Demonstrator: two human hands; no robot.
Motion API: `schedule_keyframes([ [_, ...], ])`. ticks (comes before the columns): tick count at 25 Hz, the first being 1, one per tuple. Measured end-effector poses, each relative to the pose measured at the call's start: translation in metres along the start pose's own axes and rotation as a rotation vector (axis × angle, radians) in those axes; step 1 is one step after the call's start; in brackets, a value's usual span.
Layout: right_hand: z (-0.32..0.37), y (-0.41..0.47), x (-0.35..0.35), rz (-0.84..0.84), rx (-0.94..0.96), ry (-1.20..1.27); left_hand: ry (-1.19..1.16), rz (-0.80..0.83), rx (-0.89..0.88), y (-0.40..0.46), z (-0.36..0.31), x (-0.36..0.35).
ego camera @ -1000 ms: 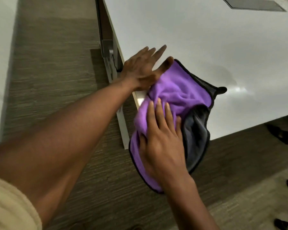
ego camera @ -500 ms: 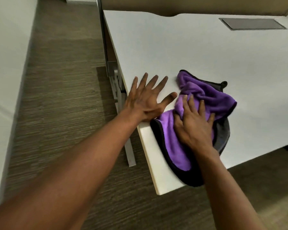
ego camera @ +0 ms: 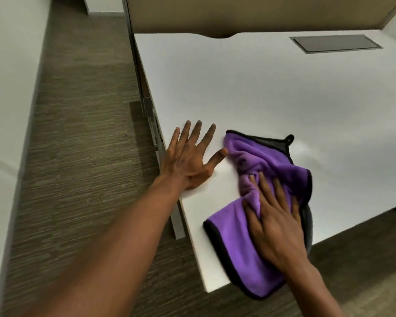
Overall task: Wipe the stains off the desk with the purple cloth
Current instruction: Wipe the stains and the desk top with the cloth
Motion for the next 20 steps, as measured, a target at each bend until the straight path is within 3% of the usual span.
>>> schedule_keyframes([
  [4,0.031,0.080,0.004,-0.017,-0.043,-0.002,-0.021,-0.026,0.008,0.003,0.001,0.000],
  [8,0.095,0.085,-0.003,0.014,0.202,-0.015,-0.046,-0.032,-0.022,0.003,0.002,0.004],
  [12,0.054,0.037,0.002,0.050,0.366,-0.008,-0.004,-0.029,-0.029,0.001,-0.002,0.008],
  [14,0.007,0.039,0.011,0.040,0.277,-0.013,0.004,-0.022,-0.010,0.000,-0.001,0.006],
  [17,-0.066,0.081,0.033,-0.025,-0.025,0.013,0.004,-0.015,-0.002,0.001,-0.001,0.004],
  [20,-0.048,0.121,0.029,-0.072,-0.181,-0.003,0.008,-0.036,-0.002,0.000,0.001,0.004],
])
Point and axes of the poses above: each hand's wrist, its own y-axis towards the middle knuckle, its own x-axis out of the back of the hand, z = x × y, the point moved 9 cm from there along y, towards the middle knuckle, and after that the axes turned 9 degrees about -x, right-handed, at the moved point
